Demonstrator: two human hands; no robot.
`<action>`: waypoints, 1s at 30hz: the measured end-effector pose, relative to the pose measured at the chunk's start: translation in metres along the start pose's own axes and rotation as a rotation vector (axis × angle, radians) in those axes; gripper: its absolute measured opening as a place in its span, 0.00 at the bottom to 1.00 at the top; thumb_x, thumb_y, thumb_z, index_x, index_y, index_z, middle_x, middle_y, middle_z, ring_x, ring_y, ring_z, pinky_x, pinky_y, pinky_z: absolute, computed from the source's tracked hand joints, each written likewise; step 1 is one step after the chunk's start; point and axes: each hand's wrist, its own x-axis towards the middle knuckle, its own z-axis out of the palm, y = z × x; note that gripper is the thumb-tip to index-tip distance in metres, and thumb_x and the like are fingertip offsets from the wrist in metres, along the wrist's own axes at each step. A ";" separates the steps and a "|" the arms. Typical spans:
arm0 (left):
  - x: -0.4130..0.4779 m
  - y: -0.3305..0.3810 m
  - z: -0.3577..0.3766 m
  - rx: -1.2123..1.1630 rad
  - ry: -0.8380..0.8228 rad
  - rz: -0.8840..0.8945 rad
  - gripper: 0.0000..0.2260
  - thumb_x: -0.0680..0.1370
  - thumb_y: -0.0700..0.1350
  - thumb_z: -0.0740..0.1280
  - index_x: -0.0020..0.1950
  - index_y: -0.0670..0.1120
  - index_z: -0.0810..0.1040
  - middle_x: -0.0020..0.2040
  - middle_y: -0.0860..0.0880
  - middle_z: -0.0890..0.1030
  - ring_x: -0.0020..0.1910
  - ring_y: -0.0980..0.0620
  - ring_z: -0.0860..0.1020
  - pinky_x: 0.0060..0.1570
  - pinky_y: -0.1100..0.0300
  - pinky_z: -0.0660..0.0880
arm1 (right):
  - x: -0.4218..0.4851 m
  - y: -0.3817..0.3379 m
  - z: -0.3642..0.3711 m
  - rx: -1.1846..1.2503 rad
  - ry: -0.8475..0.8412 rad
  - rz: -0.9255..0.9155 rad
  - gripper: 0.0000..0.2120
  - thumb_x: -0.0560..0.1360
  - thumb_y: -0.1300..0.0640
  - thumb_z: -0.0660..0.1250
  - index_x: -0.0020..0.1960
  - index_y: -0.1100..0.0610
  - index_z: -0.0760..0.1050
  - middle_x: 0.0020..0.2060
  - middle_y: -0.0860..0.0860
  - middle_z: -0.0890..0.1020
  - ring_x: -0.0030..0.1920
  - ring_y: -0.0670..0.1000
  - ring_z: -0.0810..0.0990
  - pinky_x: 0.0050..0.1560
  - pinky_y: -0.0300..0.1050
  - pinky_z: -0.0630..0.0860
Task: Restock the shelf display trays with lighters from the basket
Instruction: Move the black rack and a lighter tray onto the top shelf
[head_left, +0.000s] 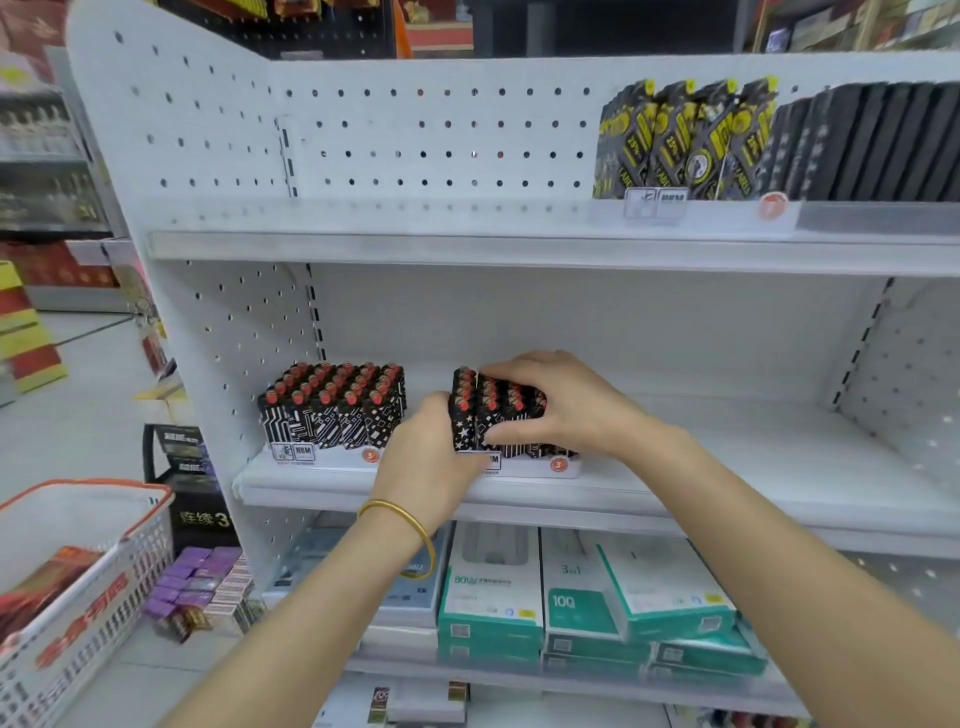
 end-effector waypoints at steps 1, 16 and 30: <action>-0.001 0.000 0.000 -0.022 0.008 0.005 0.20 0.72 0.44 0.72 0.61 0.45 0.71 0.52 0.49 0.79 0.53 0.48 0.77 0.36 0.64 0.61 | 0.000 -0.001 -0.002 -0.001 0.000 0.001 0.37 0.61 0.29 0.60 0.65 0.46 0.72 0.53 0.48 0.81 0.54 0.47 0.76 0.55 0.39 0.69; -0.083 0.024 -0.102 -0.186 0.070 0.229 0.21 0.69 0.48 0.74 0.61 0.57 0.75 0.48 0.60 0.81 0.47 0.62 0.78 0.53 0.58 0.76 | -0.062 -0.117 -0.070 0.057 0.187 0.016 0.24 0.65 0.40 0.72 0.60 0.43 0.76 0.53 0.40 0.81 0.52 0.39 0.76 0.54 0.37 0.71; -0.010 0.092 -0.220 -0.118 0.177 0.288 0.10 0.72 0.48 0.73 0.52 0.48 0.81 0.42 0.48 0.84 0.43 0.54 0.81 0.37 0.65 0.71 | 0.025 -0.164 -0.185 -0.018 0.309 -0.042 0.27 0.69 0.39 0.69 0.65 0.48 0.73 0.50 0.41 0.72 0.53 0.41 0.72 0.51 0.36 0.67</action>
